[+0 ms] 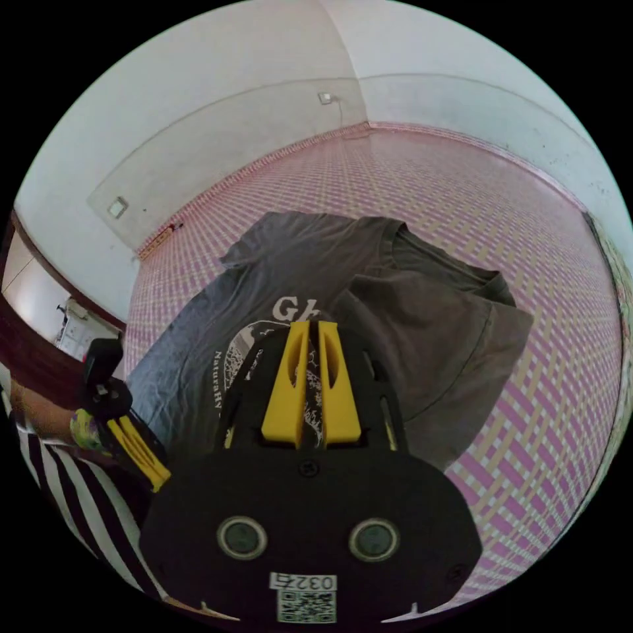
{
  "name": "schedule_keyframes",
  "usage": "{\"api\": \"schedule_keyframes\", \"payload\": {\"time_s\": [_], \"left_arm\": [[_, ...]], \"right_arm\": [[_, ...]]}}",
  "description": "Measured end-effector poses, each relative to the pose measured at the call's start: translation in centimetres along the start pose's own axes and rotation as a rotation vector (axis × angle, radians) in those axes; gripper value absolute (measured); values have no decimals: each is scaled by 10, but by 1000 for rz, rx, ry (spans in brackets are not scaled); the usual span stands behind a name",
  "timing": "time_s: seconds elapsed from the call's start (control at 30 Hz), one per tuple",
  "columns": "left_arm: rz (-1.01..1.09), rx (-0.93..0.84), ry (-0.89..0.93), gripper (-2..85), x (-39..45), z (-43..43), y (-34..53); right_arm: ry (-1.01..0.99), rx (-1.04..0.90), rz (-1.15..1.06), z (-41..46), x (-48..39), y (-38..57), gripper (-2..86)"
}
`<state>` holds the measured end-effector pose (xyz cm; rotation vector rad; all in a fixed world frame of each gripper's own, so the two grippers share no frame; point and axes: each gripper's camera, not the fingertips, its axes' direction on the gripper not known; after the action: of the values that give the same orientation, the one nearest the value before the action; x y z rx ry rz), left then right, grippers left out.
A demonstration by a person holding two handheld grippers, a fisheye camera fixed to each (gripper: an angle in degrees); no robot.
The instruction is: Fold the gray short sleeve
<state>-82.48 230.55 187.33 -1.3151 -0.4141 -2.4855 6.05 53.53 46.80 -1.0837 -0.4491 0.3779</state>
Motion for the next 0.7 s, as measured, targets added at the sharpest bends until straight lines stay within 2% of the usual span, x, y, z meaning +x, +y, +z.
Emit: {"api": "schedule_keyframes", "payload": {"time_s": [0.1, 0.2, 0.23, 0.43, 0.57, 0.7], "left_arm": [[-22, 24, 10, -9, -12, -10, -1], [-41, 33, 24, -9, -20, -17, -2], [-39, 35, 23, -9, -20, -20, -2], [-59, 75, 25, -9, -27, -37, 3], [-77, 102, 23, -9, -32, -48, 4], [-76, 128, 17, -9, -30, -58, 1]], "right_arm": [[-63, -63, -52, -1, -10, -2, 36], [-218, -263, -122, 19, -14, -11, 35], [-210, -281, -128, 15, -15, -16, 38], [-191, -92, -8, -36, 12, -77, 47], [-90, -188, 94, -13, 22, -144, 54], [-9, -279, -11, 15, -2, -188, 56]]}}
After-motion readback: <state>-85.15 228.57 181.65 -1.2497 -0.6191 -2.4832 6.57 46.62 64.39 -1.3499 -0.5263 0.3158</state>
